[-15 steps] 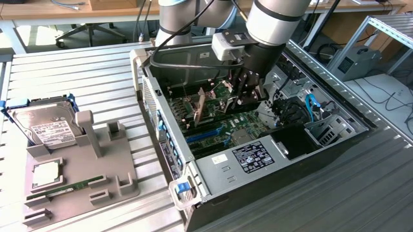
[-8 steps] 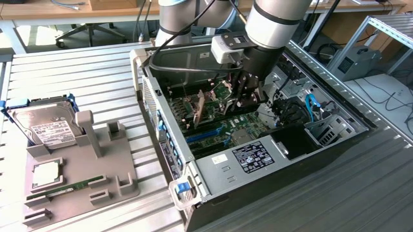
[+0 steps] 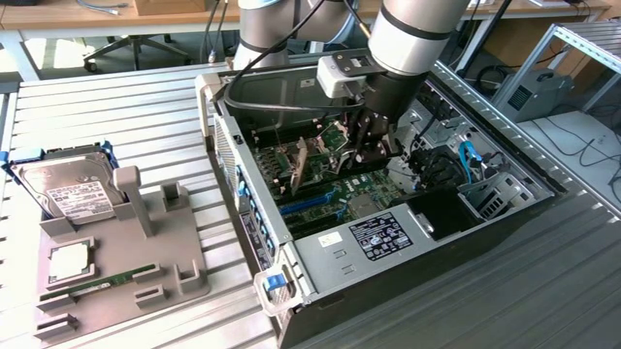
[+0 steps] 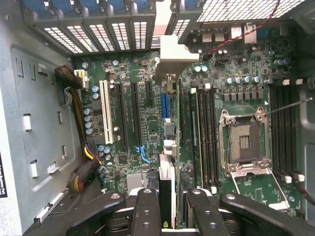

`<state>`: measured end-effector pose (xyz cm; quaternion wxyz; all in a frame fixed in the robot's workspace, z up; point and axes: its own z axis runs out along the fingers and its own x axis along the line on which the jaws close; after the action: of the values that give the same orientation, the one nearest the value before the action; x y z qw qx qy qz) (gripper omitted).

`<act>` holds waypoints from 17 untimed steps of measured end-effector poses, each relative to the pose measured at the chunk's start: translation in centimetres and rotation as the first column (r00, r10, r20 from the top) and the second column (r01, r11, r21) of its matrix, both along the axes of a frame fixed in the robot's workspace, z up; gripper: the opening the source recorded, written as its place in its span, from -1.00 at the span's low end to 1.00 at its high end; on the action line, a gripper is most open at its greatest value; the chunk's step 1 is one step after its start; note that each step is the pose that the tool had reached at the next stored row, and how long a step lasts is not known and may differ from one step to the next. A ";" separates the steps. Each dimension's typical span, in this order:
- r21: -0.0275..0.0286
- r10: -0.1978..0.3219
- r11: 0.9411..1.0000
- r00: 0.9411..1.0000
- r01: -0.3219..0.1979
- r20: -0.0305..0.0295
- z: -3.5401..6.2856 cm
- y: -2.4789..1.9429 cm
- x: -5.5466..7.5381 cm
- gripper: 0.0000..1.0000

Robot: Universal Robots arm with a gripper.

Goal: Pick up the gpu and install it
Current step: 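Insert the gpu into the slot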

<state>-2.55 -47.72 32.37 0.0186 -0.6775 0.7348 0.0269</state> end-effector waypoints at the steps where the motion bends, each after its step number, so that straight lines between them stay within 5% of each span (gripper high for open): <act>1: 0.000 0.000 1.000 1.000 0.000 0.000 -0.03 -0.04 0.0 -0.47; 17: 0.000 0.000 1.000 1.000 0.000 0.000 -0.23 -0.41 -0.4 -0.47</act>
<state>-2.96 -48.13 32.14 0.0186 -0.6774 0.7348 0.0269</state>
